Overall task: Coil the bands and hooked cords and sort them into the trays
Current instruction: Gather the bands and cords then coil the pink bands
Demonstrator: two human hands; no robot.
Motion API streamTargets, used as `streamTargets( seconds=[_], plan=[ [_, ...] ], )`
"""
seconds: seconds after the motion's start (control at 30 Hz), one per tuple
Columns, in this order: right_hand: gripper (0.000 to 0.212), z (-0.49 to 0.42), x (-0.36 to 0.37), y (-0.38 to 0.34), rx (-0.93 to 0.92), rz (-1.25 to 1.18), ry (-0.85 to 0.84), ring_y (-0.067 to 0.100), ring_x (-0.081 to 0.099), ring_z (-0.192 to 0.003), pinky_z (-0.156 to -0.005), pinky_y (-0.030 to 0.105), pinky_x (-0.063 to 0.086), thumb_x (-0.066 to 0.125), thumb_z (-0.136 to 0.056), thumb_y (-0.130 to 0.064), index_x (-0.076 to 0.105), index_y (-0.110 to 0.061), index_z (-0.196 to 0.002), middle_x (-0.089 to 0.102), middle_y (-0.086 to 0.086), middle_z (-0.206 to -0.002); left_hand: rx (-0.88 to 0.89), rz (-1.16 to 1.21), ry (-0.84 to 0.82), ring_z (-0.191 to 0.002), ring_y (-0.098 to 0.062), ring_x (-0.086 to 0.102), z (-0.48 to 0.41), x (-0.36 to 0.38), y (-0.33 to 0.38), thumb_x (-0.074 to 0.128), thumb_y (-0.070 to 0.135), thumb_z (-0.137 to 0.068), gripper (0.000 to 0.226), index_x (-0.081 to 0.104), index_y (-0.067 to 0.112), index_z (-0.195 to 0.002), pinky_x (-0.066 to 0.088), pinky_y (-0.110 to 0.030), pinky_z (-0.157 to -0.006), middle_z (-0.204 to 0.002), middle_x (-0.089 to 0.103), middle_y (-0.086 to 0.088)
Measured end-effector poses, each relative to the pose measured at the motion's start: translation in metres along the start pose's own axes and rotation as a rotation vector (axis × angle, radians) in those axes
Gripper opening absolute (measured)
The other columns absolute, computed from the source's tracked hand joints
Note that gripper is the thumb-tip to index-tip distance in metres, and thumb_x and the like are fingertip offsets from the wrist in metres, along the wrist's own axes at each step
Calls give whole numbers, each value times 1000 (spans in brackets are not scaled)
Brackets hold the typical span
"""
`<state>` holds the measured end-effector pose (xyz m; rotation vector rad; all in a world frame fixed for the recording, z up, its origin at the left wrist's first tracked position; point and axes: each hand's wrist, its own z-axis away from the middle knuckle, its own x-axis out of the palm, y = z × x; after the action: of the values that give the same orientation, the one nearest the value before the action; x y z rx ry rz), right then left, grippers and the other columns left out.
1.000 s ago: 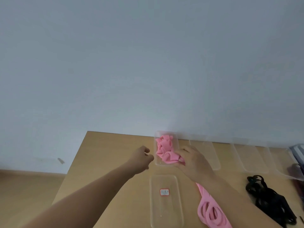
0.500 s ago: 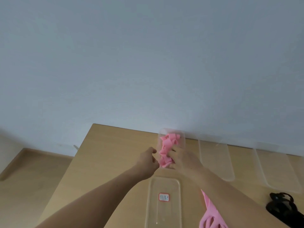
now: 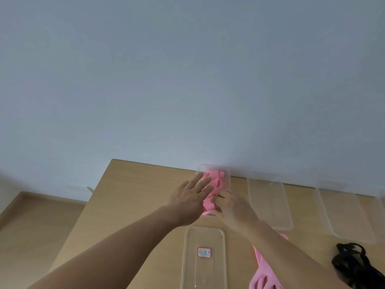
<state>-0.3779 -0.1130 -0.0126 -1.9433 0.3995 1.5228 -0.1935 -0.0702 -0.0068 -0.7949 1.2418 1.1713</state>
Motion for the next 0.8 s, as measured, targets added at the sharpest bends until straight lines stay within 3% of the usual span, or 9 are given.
streamTargets(
  seconds=[0.07,0.13,0.23,0.33,0.53,0.8],
  plan=[
    [19,8,0,4,48,-35,-10,26,63,-92,-79,32,53,66,-90,-26,75,-10,-90,71,4,-92,41,-45,-37,-152,-17,-14,-4,1,1,27,31,-104,56,11,23,-158,12,-39,-121,-166,-7,4],
    [23,14,-1,4,45,-29,7,24,61,-91,-81,32,51,57,-95,-26,74,-10,-95,71,1,-95,40,-59,-57,-152,-17,-12,-5,3,2,24,30,-105,55,10,23,-158,14,-39,-120,-166,-7,4],
    [12,24,2,1,13,-2,114,21,65,-85,-77,29,55,68,-87,-18,75,-12,-96,73,-4,-97,12,-26,-101,-152,-17,-9,-4,5,4,22,31,-105,57,5,23,-158,15,-38,-119,-165,-11,5],
    [17,31,6,-1,53,-14,138,19,67,-91,-83,29,56,76,-81,-15,76,-15,-98,73,-5,-106,2,-1,-150,-152,-16,-11,-5,4,5,22,34,-105,59,-2,24,-158,14,-39,-120,-163,-17,6],
    [29,32,-1,-8,120,78,73,19,65,-101,-94,41,46,60,-93,-34,69,-22,-117,69,-9,-120,-31,57,-106,-152,-16,-12,-6,-1,6,30,27,-103,62,2,23,-158,10,-41,-123,-165,-13,6],
    [27,36,-17,-30,222,20,124,24,63,-104,-89,37,48,62,-91,-23,70,-17,-116,68,-2,-116,-11,121,-35,-153,-17,-5,9,-15,0,37,27,-102,58,17,22,-156,15,-40,-122,-166,0,5]
  ],
)
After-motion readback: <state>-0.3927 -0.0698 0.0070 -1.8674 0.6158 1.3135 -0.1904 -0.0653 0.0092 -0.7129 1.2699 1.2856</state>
